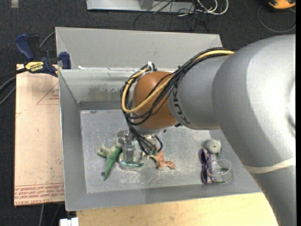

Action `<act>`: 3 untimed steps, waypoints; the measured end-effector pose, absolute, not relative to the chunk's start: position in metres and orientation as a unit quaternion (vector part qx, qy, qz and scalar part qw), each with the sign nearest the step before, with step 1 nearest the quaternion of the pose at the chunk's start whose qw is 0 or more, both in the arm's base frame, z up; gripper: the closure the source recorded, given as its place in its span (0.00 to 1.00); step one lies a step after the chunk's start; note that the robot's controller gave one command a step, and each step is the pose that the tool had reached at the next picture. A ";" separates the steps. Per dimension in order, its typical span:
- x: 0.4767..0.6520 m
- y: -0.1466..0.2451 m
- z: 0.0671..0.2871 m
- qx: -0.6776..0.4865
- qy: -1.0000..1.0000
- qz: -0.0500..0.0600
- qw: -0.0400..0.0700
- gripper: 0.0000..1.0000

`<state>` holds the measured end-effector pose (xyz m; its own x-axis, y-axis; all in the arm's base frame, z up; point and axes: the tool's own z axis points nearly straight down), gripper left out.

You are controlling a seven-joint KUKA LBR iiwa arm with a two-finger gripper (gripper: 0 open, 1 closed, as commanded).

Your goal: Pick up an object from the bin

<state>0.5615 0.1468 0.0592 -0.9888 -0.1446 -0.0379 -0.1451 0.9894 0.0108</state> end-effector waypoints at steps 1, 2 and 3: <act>0.592 0.211 0.071 -0.184 0.983 0.006 0.022 1.00; 0.592 0.211 0.071 -0.184 0.983 0.006 0.022 1.00; 0.590 0.230 0.101 -0.210 0.977 0.005 0.023 1.00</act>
Offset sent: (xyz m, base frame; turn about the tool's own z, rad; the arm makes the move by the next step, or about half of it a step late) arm 0.0000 0.0000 0.0000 0.0000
